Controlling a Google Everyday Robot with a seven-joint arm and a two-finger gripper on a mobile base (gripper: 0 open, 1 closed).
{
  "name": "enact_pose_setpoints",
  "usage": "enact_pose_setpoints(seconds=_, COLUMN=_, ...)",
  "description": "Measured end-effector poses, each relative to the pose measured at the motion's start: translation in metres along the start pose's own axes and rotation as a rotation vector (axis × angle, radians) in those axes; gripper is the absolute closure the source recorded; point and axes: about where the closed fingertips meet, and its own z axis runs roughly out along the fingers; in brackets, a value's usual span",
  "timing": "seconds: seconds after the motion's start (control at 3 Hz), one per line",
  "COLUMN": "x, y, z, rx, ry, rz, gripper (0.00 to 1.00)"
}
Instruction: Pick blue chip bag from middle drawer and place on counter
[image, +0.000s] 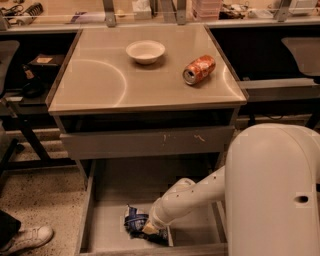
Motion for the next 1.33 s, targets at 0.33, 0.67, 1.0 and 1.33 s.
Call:
enact_pose_setpoints(seconds=0.33, x=-0.011, y=0.011, z=-0.017, rx=-0.011, ry=0.011, rz=0.015, gripper=1.00)
enact_pose_setpoints(seconds=0.67, x=-0.036, y=0.018, z=-0.058, rx=-0.010, ry=0.026, rz=0.027, gripper=1.00)
enact_pose_setpoints(seconds=1.0, x=-0.057, y=0.024, z=-0.106, rx=-0.009, ry=0.023, rz=0.031, gripper=1.00)
enact_pose_setpoints(seconds=1.33, x=-0.074, y=0.026, z=-0.151, rx=0.021, ry=0.009, rz=0.010, gripper=1.00)
